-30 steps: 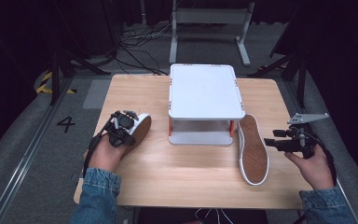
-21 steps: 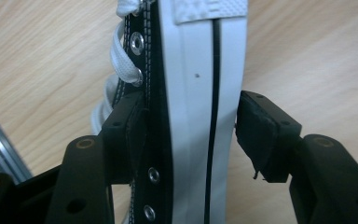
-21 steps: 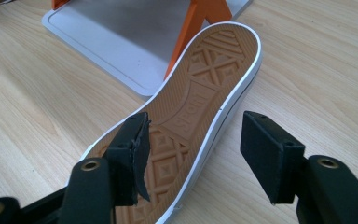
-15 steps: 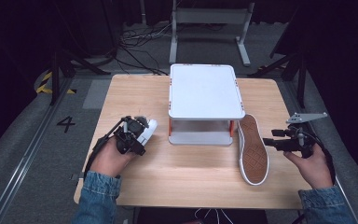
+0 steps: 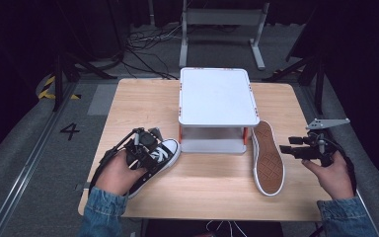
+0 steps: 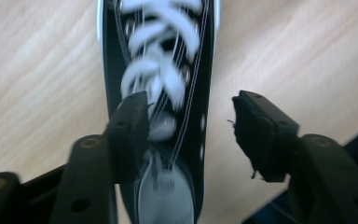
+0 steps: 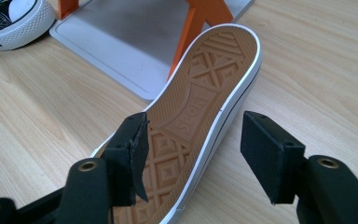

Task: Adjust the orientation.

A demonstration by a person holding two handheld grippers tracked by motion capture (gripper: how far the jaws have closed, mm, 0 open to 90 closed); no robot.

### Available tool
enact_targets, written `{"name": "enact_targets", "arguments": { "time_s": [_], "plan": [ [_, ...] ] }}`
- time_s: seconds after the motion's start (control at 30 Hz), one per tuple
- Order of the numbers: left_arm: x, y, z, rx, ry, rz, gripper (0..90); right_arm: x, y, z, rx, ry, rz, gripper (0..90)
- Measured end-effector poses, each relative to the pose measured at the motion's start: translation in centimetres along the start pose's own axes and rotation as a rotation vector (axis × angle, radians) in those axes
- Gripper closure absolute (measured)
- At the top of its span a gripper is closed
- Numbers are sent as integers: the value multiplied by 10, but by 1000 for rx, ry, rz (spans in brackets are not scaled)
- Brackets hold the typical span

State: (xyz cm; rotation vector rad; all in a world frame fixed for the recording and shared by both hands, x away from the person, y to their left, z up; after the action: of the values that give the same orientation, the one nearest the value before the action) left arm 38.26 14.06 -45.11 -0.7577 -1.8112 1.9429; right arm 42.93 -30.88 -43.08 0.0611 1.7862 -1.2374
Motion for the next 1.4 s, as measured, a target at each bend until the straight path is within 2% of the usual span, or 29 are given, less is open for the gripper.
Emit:
{"name": "enact_targets", "arguments": {
  "time_s": [0.07, 0.1, 0.17, 0.2, 0.27, 0.33, 0.37, 0.4, 0.43, 0.5, 0.6, 0.63, 0.73, 0.87, 0.93, 1.0, 1.03, 1.17, 1.23, 1.3, 1.4],
  "plan": [
    [12, -1, -3, -4, -22, -35, 582, 0, 2, -1, -1, 1, -6, 427],
    [21, 1, -6, -3, -40, -74, 623, 0, 2, -2, -6, 2, -3, 428],
    [30, 6, -6, 16, -31, -121, 726, -1, 4, -3, -9, -1, -7, 432],
    [33, 11, -4, 27, -17, -137, 739, -2, 5, -4, -13, -6, -6, 433],
    [36, 16, -3, 35, -18, -161, 753, -2, 6, -6, -15, -11, -9, 434],
    [35, 23, -3, 59, -14, -163, 766, -3, 8, -7, -19, -16, -11, 434],
    [33, 26, 1, 96, -8, -165, 780, -2, 8, -7, -19, -16, -14, 434],
    [33, 26, 1, 96, -8, -165, 797, -2, 8, -8, -20, -12, -17, 434],
    [31, 28, 4, 120, 10, -158, 797, -2, 8, -8, -20, -12, -17, 434],
    [28, 28, 12, 131, 36, -162, 814, -1, 9, -7, -17, -14, -17, 434],
    [16, 26, 32, 197, 87, -121, 832, -1, 8, -5, -19, -7, -13, 433],
    [12, 27, 38, 203, 100, -114, 815, 0, 8, -4, -20, -3, -14, 432],
    [-1, 30, 56, 181, 154, -108, 777, 0, 9, -4, -17, -4, -18, 431],
    [-5, 28, 59, 210, 143, -74, 694, -1, 8, -6, -21, -12, -13, 430],
    [-2, 22, 52, 170, 130, -63, 597, -1, 7, -6, -20, -9, -9, 429],
    [2, 13, 44, 136, 80, -50, 529, 0, 7, -5, -18, -5, -13, 429],
    [4, 9, 40, 124, 68, -50, 496, 0, 7, -4, -19, -8, -13, 429],
    [10, 0, 33, 124, 47, -17, 458, 0, 8, -5, -20, -6, -14, 429],
    [12, -2, 29, 97, 41, -13, 437, 0, 8, -6, -21, -10, -13, 427],
    [15, -2, 22, 32, 33, -36, 383, 0, 8, -6, -21, -12, -14, 427],
    [15, 4, 16, 1, 7, -51, 364, 0, 8, -6, -21, -15, -12, 426]
  ]
}}
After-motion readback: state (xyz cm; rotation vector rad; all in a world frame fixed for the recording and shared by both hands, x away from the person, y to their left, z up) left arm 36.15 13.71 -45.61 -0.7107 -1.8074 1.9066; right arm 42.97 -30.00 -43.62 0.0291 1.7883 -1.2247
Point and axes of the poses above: each handheld gripper's, and its own axes: y roughly forward along the jaws, x roughly out of its underside, z roughly to its right, the point moved 9 cm from there along y, roughly forward along the jaws, and after that the axes turned 4 degrees about -y, right-handed, at the moved point
